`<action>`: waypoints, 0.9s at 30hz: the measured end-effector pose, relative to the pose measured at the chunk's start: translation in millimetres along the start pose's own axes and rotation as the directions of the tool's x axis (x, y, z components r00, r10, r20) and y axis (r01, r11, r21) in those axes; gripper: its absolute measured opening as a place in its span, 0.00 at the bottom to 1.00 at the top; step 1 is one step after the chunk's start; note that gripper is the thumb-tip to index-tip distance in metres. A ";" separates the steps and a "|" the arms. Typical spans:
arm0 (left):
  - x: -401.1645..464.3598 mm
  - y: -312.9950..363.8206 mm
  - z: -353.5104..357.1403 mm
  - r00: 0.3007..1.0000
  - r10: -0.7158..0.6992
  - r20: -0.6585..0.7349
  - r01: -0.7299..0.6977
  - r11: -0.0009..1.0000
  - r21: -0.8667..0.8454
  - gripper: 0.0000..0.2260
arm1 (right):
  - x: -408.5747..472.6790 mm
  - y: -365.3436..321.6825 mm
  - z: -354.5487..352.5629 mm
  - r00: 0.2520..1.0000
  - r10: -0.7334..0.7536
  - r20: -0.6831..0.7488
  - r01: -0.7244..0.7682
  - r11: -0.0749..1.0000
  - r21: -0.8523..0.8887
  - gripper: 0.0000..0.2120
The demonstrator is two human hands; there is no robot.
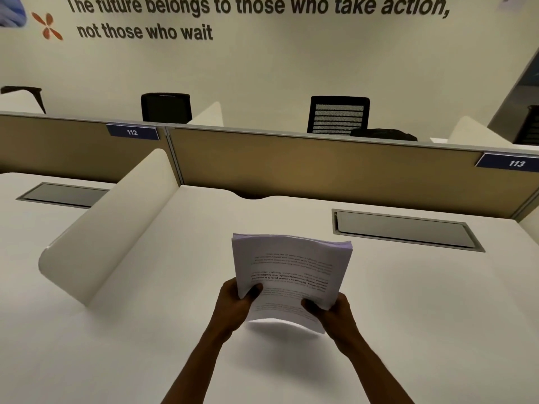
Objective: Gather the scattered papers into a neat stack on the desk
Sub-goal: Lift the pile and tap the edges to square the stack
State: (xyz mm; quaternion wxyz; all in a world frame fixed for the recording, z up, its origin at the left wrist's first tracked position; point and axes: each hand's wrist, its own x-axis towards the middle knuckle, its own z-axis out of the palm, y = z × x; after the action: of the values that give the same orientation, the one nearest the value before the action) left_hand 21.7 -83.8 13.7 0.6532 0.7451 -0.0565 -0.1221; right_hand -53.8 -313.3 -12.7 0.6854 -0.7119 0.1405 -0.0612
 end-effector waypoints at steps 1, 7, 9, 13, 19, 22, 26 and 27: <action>0.1 0.0 -0.9 1.000 -0.005 0.002 0.005 1.000 -0.004 0.15 | 0.3 1.2 0.3 1.000 0.001 0.004 -0.001 1.000 -0.006 0.17; -5.5 4.9 1.0 0.999 0.042 -0.006 -0.042 0.998 0.036 0.14 | 1.3 -0.7 -4.6 1.000 -0.007 -0.030 0.004 0.994 -0.107 0.14; -4.6 23.1 -5.8 0.983 0.153 -0.105 -0.147 0.987 0.067 0.27 | 4.9 -12.4 -13.5 0.999 -0.047 -0.012 0.044 0.977 -0.207 0.12; 0.5 83.4 -26.3 0.784 0.598 -0.165 -0.439 0.723 0.534 0.50 | 10.6 -44.8 -27.4 0.983 -0.173 0.062 0.182 0.866 -0.466 0.08; 17.5 149.1 -35.6 0.864 0.423 0.273 -0.501 0.664 0.556 0.25 | 20.5 -115.1 -26.7 0.920 -0.266 0.288 0.390 0.554 -0.736 0.05; 20.3 143.1 -39.2 0.901 0.387 0.195 -0.433 0.770 0.468 0.03 | 24.0 -138.6 -34.1 0.918 -0.222 0.327 0.395 0.541 -0.742 0.11; 15.4 112.1 -61.0 0.949 0.311 -0.053 -0.286 0.919 0.273 0.04 | 24.1 -140.5 -82.2 0.961 -0.215 0.177 0.278 0.732 -0.622 0.24; 14.1 102.3 -66.3 0.959 0.267 -0.093 -0.242 0.945 0.218 0.07 | 22.9 -133.6 -88.3 0.976 -0.171 0.134 0.215 0.842 -0.495 0.28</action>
State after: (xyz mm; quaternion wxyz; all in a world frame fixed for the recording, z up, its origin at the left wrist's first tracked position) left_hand 60.0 -38.0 120.9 0.5856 0.8008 -0.1247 0.0156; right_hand -41.2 -401.6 122.3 0.4701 -0.8791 0.0500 -0.0608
